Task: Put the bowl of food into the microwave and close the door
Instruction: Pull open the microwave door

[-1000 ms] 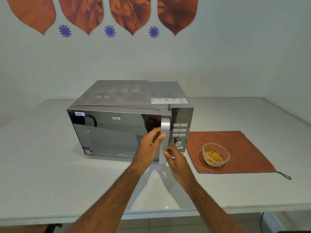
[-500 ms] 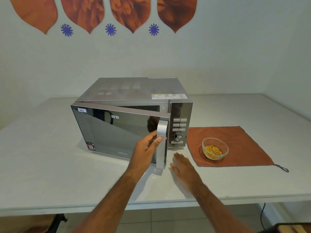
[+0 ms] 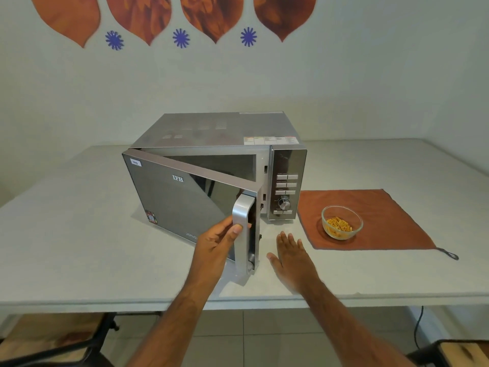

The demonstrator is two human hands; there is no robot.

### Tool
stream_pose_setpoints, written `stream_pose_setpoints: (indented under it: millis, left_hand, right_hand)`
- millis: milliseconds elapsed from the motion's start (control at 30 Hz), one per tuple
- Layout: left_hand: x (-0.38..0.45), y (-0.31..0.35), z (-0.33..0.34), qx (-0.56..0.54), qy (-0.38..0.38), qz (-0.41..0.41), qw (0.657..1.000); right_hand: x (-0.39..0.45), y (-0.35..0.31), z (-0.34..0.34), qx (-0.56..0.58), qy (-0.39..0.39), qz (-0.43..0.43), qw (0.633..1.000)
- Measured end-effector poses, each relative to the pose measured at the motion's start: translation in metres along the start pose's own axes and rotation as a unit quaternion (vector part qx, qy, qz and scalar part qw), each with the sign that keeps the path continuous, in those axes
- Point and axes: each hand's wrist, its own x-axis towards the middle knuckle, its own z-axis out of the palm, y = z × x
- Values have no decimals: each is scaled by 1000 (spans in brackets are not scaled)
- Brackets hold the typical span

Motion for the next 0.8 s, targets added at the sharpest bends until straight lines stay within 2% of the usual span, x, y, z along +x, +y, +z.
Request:
stream_pose_setpoints:
  millis: [300, 800]
  left_hand:
    - [-29, -5, -29, -32, 18, -21, 999]
    - [-74, -31, -120, -155, 33, -40, 987]
  right_hand:
    - [-1, 2, 4, -4, 1, -4, 1000]
    - [-3, 3, 6, 4, 24, -10, 1000]
